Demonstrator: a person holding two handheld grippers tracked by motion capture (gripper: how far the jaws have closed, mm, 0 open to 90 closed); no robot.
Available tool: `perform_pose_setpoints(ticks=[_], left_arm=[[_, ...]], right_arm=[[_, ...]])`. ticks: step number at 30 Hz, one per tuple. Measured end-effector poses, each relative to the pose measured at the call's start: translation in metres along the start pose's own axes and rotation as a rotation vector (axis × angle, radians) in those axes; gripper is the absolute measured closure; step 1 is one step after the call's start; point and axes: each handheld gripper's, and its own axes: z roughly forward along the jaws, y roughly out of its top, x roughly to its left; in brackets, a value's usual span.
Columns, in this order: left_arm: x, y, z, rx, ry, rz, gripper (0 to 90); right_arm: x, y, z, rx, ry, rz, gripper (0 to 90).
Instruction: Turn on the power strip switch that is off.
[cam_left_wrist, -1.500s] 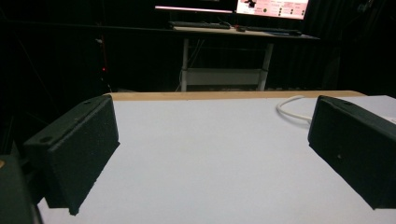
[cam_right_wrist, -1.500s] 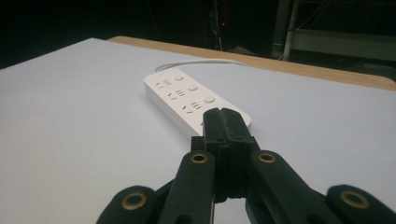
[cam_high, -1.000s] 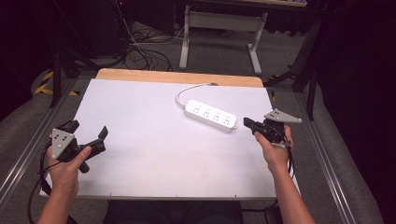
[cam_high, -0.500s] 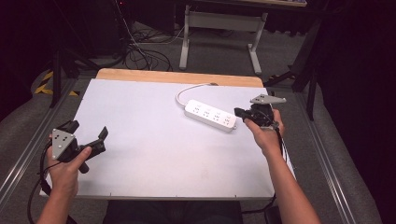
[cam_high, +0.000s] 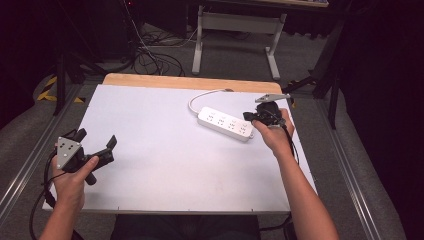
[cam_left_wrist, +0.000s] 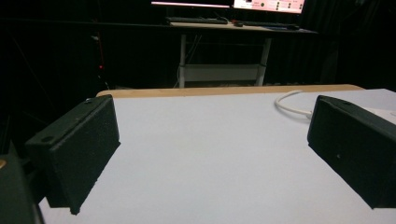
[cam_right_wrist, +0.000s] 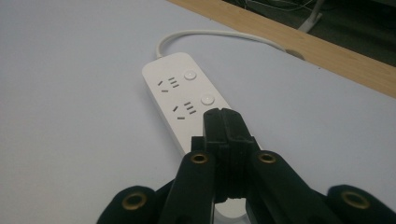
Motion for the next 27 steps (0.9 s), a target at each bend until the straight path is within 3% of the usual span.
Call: perform_pose_setpoints(ticks=[12,21,27], left_arm=[[0.000,0.000,0.001,0.002,-0.005,-0.002,2.9],[0.001,0.000,0.001,0.004,-0.003,-0.005,2.9],[0.001,0.000,0.001,0.006,-0.007,-0.004,3.0]], right_arm=[[-0.005,0.010,0.023,0.086,0.001,0.003,90.0],[-0.009,0.013,0.056,0.196,-0.006,0.000,90.0],[-0.010,0.016,0.070,0.231,-0.019,-0.001,90.0]])
